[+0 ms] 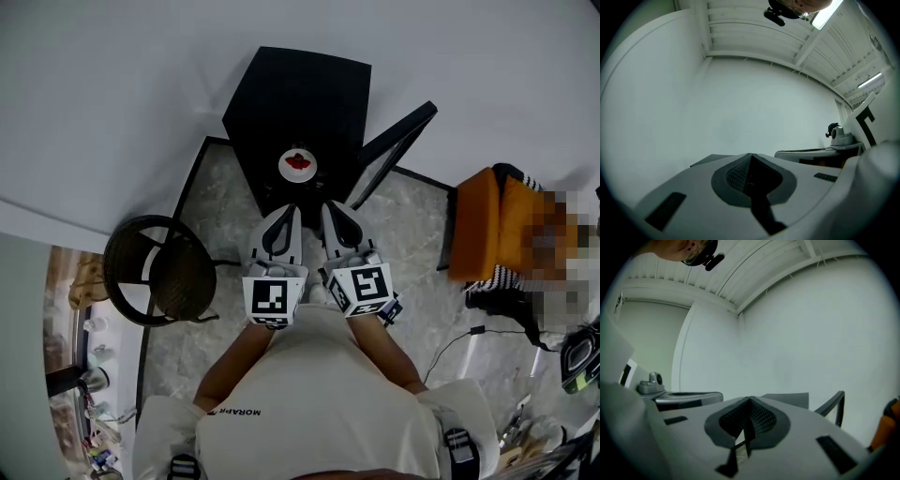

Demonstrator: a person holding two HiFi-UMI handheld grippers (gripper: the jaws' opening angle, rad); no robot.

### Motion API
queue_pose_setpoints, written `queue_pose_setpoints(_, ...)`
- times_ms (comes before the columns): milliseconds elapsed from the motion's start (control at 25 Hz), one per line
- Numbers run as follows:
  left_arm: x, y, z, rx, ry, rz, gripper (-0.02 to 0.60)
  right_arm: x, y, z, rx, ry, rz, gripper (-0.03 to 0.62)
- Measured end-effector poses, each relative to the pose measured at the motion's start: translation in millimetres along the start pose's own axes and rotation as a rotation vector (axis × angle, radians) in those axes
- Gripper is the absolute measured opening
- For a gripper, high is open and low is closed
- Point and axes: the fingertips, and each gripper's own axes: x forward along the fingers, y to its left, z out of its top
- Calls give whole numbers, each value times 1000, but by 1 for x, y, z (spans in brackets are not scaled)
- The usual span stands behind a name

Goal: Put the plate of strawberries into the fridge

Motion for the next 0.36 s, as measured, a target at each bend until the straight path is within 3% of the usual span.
queue_pose_setpoints(360,-7,9,4,-14,-2,11,0,0,12,2,-12,4,13,12)
